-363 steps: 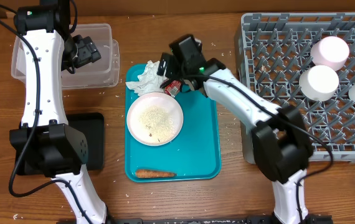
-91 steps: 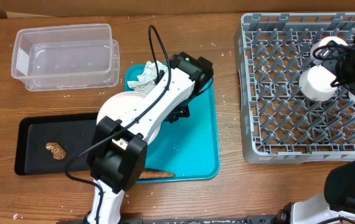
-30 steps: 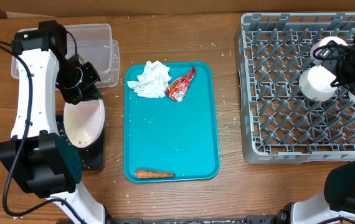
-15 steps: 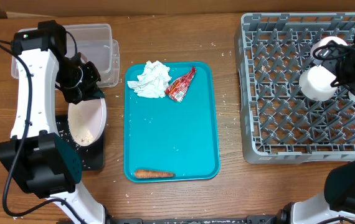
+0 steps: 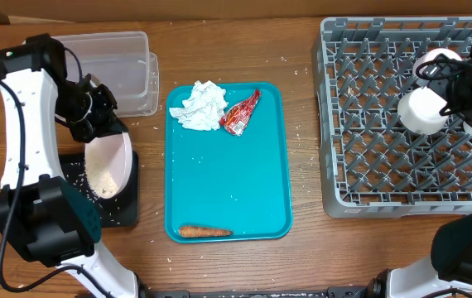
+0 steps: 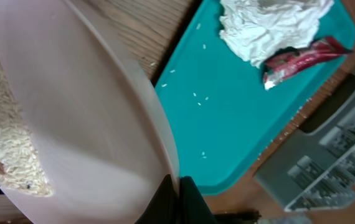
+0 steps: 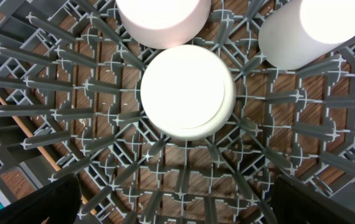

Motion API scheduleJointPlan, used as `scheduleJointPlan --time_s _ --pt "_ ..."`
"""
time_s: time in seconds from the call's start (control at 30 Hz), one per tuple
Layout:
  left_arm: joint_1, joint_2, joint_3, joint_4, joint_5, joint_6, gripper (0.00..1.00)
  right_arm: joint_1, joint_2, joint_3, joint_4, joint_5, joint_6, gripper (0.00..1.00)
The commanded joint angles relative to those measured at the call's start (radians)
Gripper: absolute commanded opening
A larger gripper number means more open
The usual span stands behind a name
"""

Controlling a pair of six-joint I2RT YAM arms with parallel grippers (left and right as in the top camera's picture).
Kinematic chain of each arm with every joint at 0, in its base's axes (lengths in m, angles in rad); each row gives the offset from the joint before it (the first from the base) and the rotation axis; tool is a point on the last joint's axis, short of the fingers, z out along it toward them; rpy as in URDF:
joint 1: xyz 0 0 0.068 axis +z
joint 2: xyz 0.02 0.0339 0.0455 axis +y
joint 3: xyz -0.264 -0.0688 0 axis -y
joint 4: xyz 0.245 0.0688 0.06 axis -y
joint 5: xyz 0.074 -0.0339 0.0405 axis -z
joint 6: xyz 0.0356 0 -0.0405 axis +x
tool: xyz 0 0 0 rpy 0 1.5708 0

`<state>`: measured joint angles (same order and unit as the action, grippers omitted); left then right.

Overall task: Sort waste into correct bins and load items into the dishwasher
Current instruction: 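Tilt the plate with the left gripper to pour rice onto the black tray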

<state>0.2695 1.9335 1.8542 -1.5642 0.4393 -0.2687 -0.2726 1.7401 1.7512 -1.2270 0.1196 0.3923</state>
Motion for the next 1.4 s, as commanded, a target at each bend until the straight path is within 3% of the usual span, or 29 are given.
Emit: scheduleJointPlan --time_s 0.0,0.57,1.37 --pt "0.019 -0.024 -0.003 -0.013 0.099 0.067 0.04 0.0 -0.023 0.022 0.002 0.007 0.008 1.0" --pt "0.071 -0.024 -0.009 -0.032 0.151 0.108 0.04 0.0 -0.023 0.022 0.002 0.007 0.008 1.0" --pt "0.248 -0.024 -0.058 -0.087 0.306 0.18 0.04 0.0 -0.023 0.022 0.002 0.007 0.008 1.0"
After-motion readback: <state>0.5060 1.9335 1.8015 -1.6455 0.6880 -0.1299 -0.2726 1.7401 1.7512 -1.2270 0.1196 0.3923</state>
